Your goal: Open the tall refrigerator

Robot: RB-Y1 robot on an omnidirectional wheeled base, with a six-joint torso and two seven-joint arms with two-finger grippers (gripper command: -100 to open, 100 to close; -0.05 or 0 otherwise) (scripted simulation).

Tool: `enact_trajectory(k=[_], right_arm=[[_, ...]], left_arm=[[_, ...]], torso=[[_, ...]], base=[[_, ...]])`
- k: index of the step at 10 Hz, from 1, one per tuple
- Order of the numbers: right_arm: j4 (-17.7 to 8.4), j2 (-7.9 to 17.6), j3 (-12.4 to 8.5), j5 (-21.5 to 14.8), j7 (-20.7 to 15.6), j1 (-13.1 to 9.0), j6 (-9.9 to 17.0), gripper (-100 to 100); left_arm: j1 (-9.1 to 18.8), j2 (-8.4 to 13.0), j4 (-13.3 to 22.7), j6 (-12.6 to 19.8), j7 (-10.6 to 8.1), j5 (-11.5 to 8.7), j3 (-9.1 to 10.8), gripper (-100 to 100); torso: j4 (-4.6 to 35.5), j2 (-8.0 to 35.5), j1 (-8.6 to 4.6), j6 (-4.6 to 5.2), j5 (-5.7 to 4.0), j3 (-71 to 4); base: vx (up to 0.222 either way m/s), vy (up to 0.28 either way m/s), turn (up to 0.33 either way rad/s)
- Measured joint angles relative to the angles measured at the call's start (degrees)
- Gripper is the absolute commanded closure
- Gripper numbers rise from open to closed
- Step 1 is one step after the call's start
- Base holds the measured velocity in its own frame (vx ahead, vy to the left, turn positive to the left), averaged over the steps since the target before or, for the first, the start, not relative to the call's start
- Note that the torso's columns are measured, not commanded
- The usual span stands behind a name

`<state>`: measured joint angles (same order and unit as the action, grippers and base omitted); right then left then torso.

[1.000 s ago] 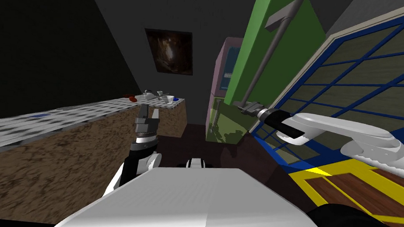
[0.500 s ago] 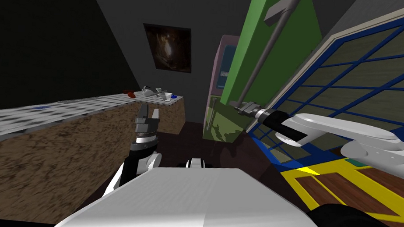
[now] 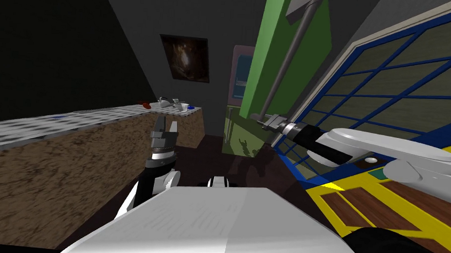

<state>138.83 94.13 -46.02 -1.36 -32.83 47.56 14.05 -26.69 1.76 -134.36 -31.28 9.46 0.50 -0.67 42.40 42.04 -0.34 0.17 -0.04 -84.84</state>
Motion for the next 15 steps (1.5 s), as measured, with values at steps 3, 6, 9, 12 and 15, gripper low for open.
enact_trajectory(k=[3,6,9,12,15], right_arm=[[2.67,-0.38,-0.09,-0.73,0.57,-0.59,-0.9,100],[5.21,-0.56,0.24,-1.45,1.03,-1.36,-2.62,100],[6.01,-0.95,0.29,-1.49,1.04,-1.6,-4.15,100],[7.91,-1.3,0.16,-1.45,0.93,-1.59,-6.56,100],[8.98,-1.85,-1.02,-1.09,0.73,-1.13,-8.72,100]], left_arm=[[0.0,0.0,0.0,0.0,0.0,0.0,0.0,0],[0.0,0.0,0.0,0.0,0.0,0.0,0.0,0],[0.0,0.0,0.0,0.0,0.0,0.0,0.0,0],[0.0,0.0,0.0,0.0,0.0,0.0,0.0,0],[0.0,0.0,0.0,0.0,0.0,0.0,0.0,0]], torso=[[0.03,0.2,0.07,-0.03,-0.01,0.22],[-0.03,0.08,0.28,-0.07,0.05,0.1],[-0.1,0.21,0.13,-0.22,0.02,0.23],[-0.08,-0.05,-0.09,-0.09,-0.06,-0.04],[0.04,0.16,-0.13,-0.09,-0.05,0.09]], base=[[-0.121,-0.251,0.024],[-0.093,-0.202,0.025],[-0.08,-0.222,0.099],[-0.041,-0.238,0.081],[-0.11,-0.251,0.08]])
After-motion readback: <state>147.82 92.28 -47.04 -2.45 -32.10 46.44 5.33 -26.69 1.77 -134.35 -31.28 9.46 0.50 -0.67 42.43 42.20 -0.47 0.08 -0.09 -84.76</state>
